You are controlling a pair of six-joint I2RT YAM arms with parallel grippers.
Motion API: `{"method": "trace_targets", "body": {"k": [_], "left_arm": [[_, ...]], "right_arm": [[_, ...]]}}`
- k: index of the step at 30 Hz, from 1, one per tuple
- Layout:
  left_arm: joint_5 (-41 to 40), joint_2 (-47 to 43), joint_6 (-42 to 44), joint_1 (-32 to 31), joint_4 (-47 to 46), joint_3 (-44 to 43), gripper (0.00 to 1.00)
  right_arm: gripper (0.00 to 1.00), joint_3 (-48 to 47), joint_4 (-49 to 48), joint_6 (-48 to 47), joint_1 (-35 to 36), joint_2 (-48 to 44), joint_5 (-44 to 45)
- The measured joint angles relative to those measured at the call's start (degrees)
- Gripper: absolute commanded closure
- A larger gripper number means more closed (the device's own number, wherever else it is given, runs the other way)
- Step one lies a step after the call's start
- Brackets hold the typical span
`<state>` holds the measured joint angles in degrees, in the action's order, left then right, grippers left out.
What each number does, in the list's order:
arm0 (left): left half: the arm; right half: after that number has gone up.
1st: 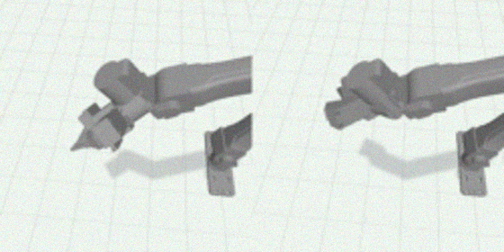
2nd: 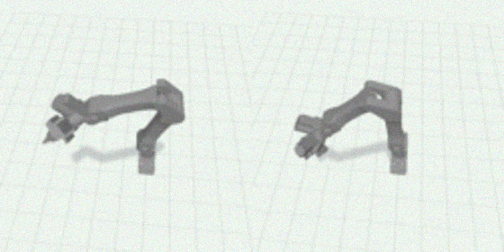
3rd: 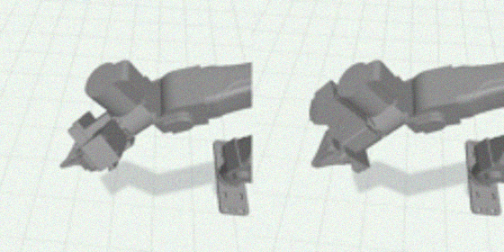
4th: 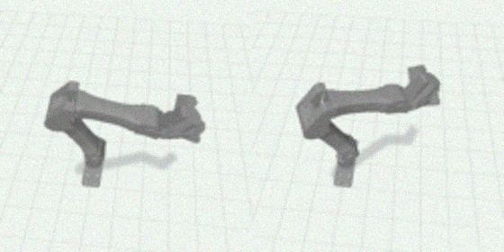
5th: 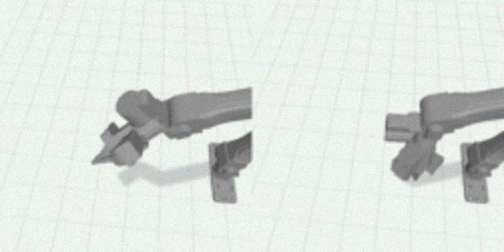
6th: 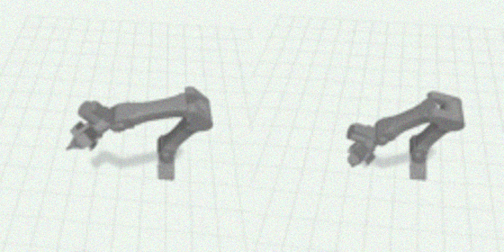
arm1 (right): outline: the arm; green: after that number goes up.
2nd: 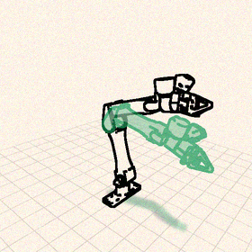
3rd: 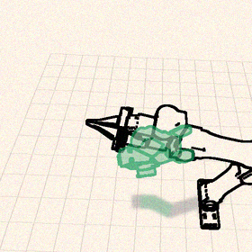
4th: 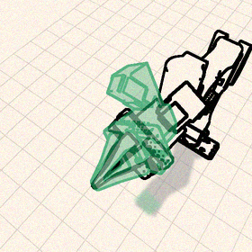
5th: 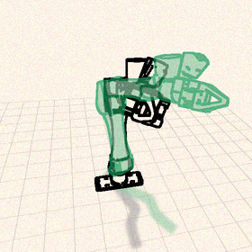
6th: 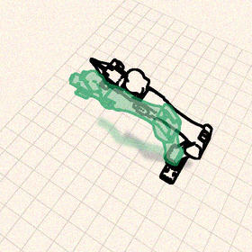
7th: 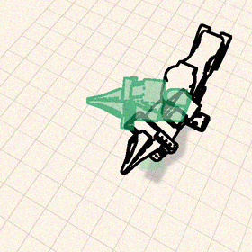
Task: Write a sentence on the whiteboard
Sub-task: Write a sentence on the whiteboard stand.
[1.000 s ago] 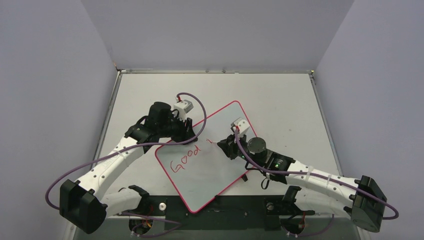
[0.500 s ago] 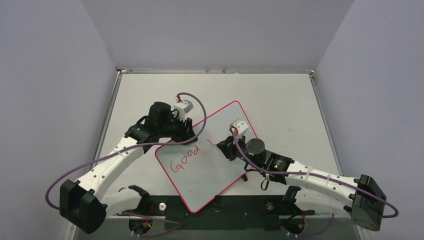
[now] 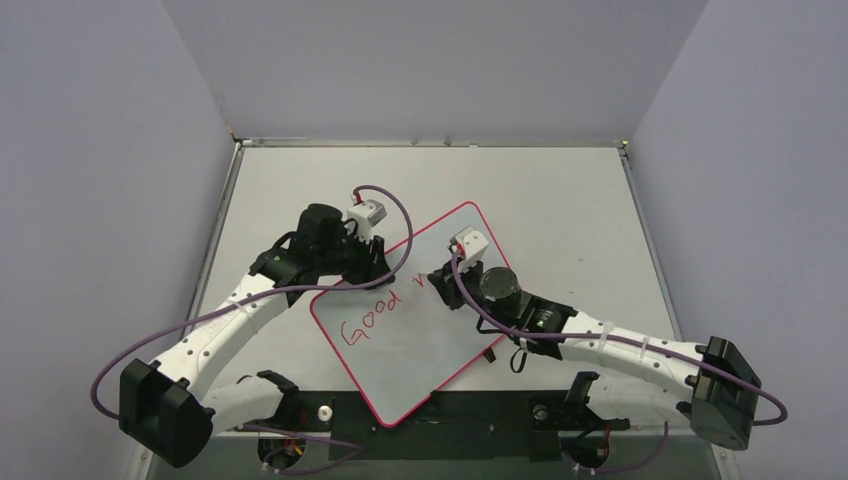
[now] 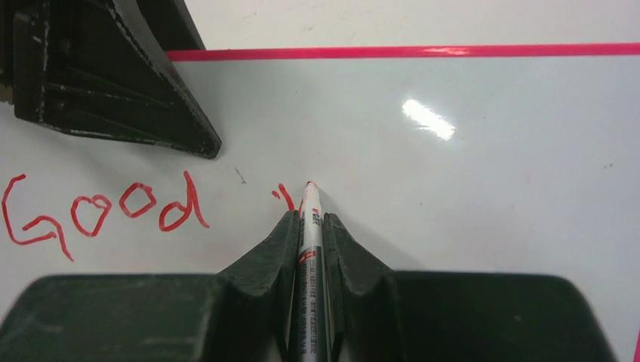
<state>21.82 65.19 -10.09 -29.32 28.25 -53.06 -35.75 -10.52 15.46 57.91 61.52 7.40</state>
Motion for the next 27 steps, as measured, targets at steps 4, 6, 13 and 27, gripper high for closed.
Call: {"method": "trace_targets", "body": {"k": [4, 6, 13, 27], "left_arm": [[0.0, 0.0, 0.0, 0.0, 0.0, 0.0, 1.00], [0.0, 0.0, 0.0, 0.0, 0.0, 0.0, 1.00], [-0.1, 0.0, 0.0, -0.2, 0.0, 0.0, 1.00], [-0.1, -0.1, 0.0, -0.2, 0.0, 0.0, 1.00]], "right_arm": [[1.00, -2.5, 0.4, -1.5, 0.0, 2.0, 1.6], [1.00, -3.5, 0.7, -2.1, 0.0, 2.7, 2.2], [1.00, -4.3, 2.9, -2.9, 0.2, 2.4, 2.9], [1.00, -4.3, 6.1, -1.9, 1.1, -3.8, 3.8]]}}
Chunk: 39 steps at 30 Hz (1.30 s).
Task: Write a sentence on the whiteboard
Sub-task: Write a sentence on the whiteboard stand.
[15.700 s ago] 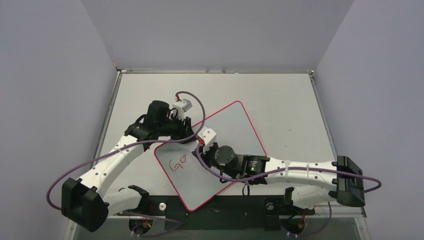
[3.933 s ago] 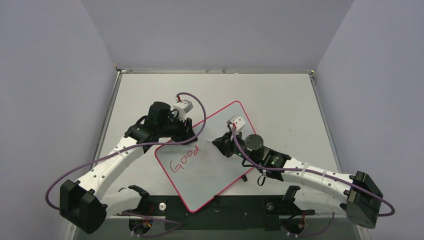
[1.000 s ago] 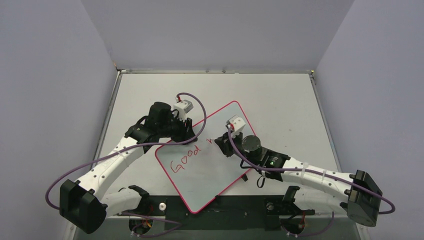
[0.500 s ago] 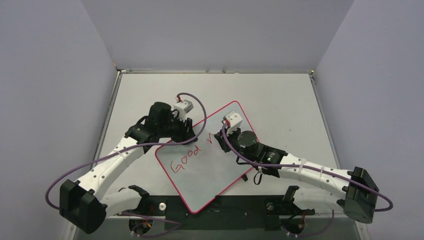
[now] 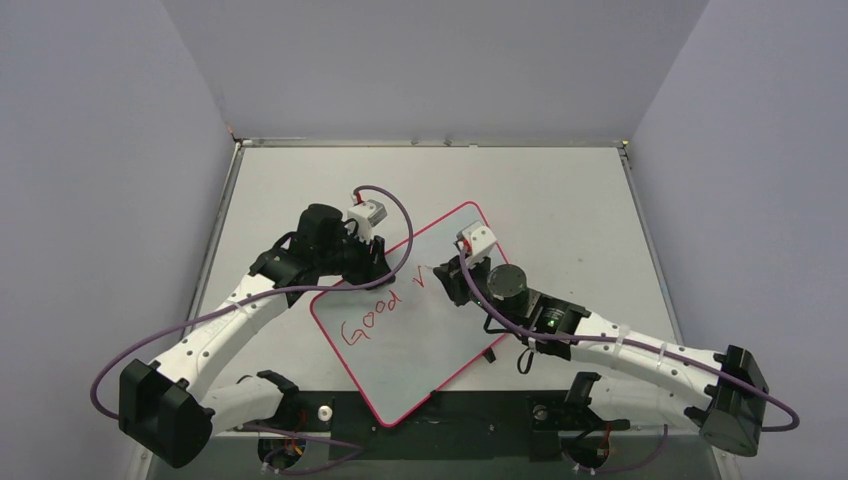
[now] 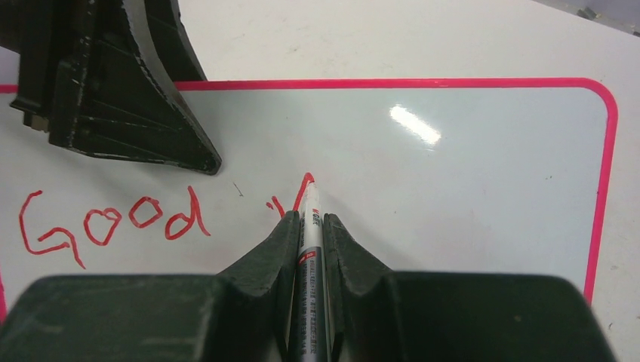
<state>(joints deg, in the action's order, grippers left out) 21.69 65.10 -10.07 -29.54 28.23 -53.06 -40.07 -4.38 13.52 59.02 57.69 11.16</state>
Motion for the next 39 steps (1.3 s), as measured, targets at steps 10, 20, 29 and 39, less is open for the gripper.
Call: {"method": "trace_targets", "body": {"k": [10, 20, 29, 39], "left_arm": [[0.0, 0.0, 0.0, 0.0, 0.0, 0.0, 1.00], [-0.2, 0.0, 0.0, 0.0, 0.0, 0.0, 1.00], [-0.2, 0.0, 0.0, 0.0, 0.0, 0.0, 1.00], [-0.1, 0.0, 0.0, 0.0, 0.0, 0.0, 1.00]], "right_arm": [[1.00, 0.0, -0.2, 0.4, 0.0, 4.2, 0.2], [1.00, 0.0, -1.0, 0.4, 0.0, 5.7, 1.1], [1.00, 0.5, -1.6, 0.9, 0.0, 5.5, 1.5], [1.00, 3.9, -0.7, 2.8, 2.3, 2.3, 2.0]]}}
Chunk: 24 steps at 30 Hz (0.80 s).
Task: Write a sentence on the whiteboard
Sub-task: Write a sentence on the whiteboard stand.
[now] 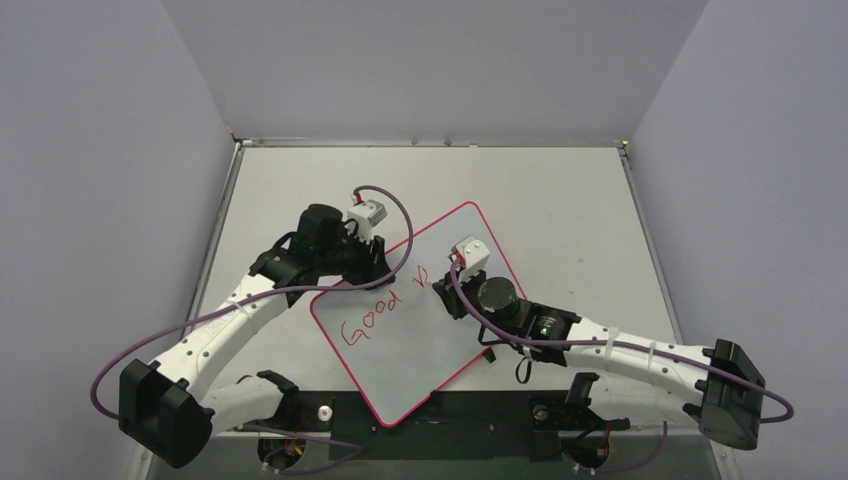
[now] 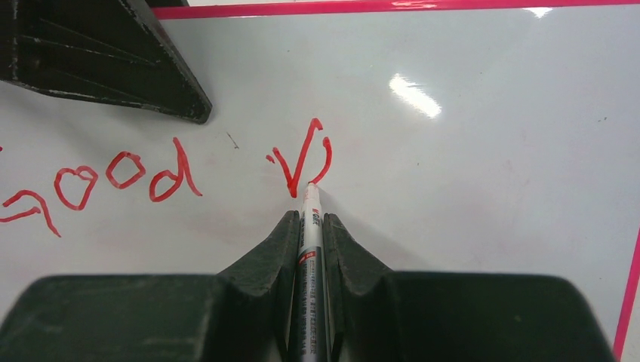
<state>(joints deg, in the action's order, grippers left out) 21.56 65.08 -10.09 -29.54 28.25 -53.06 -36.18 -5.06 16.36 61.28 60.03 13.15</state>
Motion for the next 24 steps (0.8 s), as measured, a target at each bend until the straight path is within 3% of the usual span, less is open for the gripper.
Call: {"method": "trace_targets", "body": {"k": [10, 24], "left_arm": [[0.0, -0.1, 0.0, 0.0, 0.0, 0.0, 1.00], [-0.1, -0.3, 0.0, -0.1, 0.0, 0.0, 1.00]], "right_arm": [[1.00, 0.1, 2.4, 0.3, 3.7, -1.6, 3.7], [1.00, -6.0, 3.3, -2.5, 3.5, -0.7, 8.5]]}}
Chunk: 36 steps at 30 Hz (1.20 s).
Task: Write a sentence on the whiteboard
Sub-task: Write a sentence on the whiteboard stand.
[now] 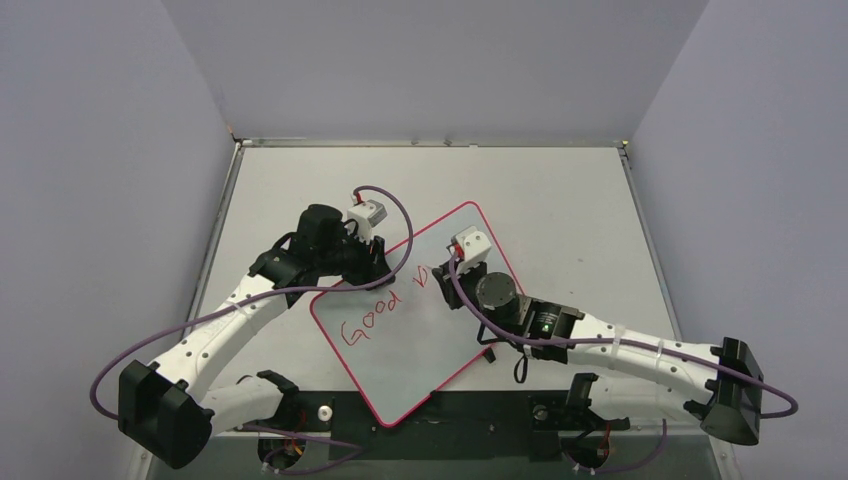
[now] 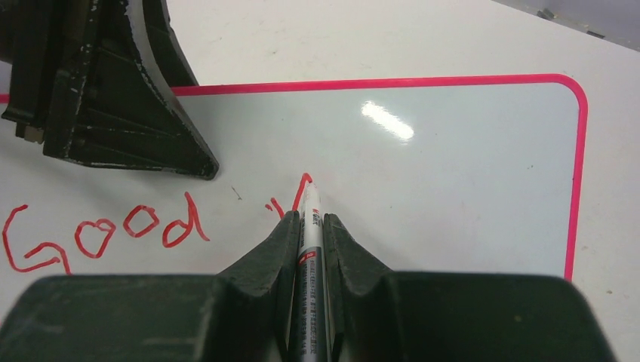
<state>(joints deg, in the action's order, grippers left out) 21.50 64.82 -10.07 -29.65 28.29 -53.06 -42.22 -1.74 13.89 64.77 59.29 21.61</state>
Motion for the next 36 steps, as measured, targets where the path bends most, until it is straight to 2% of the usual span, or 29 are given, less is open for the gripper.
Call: {"method": "trace_targets", "body": {"k": [16, 36], "left_arm": [[0.0, 0.0, 0.0, 0.0, 0.0, 0.0, 1.00], [-0.1, 0.0, 0.0, 0.0, 0.0, 0.0, 1.00]], "right_arm": [[1.00, -2.5, -2.8, -0.9, -2.2, 7.9, -1.1], [1.00, -2.7, -3.1, -0.6, -2.2, 8.6, -0.8]]}}
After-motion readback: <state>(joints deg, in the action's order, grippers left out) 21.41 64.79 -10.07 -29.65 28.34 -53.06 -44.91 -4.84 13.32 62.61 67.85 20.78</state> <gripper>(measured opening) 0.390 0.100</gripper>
